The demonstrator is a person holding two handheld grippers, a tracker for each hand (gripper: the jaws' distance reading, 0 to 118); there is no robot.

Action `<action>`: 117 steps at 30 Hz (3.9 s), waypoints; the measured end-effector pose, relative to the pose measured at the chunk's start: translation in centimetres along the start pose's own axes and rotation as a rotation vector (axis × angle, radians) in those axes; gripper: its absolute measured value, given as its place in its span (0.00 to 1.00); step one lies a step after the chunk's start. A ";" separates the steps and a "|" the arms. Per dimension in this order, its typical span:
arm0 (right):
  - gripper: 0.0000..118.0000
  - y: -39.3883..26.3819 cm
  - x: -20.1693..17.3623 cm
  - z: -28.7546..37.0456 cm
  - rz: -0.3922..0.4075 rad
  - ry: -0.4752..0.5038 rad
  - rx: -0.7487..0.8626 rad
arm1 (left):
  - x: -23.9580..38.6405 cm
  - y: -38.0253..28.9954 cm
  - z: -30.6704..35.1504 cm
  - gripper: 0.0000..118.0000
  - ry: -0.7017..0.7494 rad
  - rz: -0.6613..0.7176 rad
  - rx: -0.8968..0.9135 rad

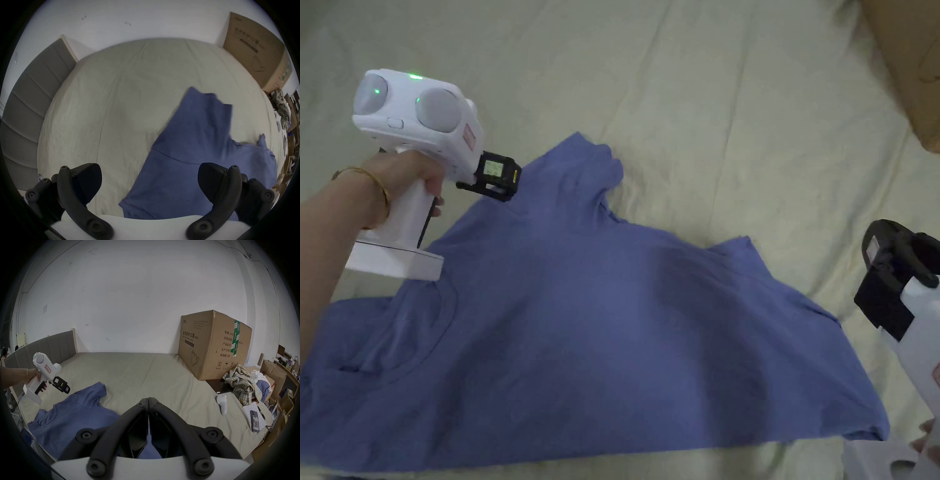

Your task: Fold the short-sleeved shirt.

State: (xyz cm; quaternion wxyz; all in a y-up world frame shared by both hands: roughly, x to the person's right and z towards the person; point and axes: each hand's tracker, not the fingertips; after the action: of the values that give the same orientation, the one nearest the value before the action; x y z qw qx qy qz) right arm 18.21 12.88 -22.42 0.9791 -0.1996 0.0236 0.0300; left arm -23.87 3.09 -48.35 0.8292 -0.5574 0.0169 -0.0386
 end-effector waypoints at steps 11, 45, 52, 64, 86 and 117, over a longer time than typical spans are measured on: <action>0.00 -1.1 -0.6 -3.1 0.005 0.001 -0.070 | 1.9 0.0 -5.5 0.32 -0.045 -0.024 -0.035; 0.42 -7.0 6.9 -18.7 -0.114 -0.119 -0.887 | 0.3 -3.6 11.3 0.00 -0.152 0.112 0.305; 0.03 -7.1 7.0 -18.1 -0.174 -0.041 -0.886 | 1.1 -3.7 10.7 0.00 -0.148 0.115 0.283; 0.03 8.5 10.3 -5.0 -0.196 0.118 -0.450 | -1.6 -5.0 19.8 0.00 -0.208 0.285 0.502; 0.03 36.1 5.2 16.2 0.114 0.022 0.293 | -10.6 -6.0 52.6 0.00 -0.095 0.344 1.243; 0.03 48.6 3.9 -7.0 0.115 -0.313 0.253 | -3.3 21.0 48.1 0.00 0.119 0.323 1.216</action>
State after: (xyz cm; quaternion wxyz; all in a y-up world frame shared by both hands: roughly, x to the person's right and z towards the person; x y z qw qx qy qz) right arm 18.53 54.93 -48.03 0.9848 -0.0661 -0.1138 0.1133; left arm -22.77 55.61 -49.64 0.9908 0.0262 0.1218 0.0533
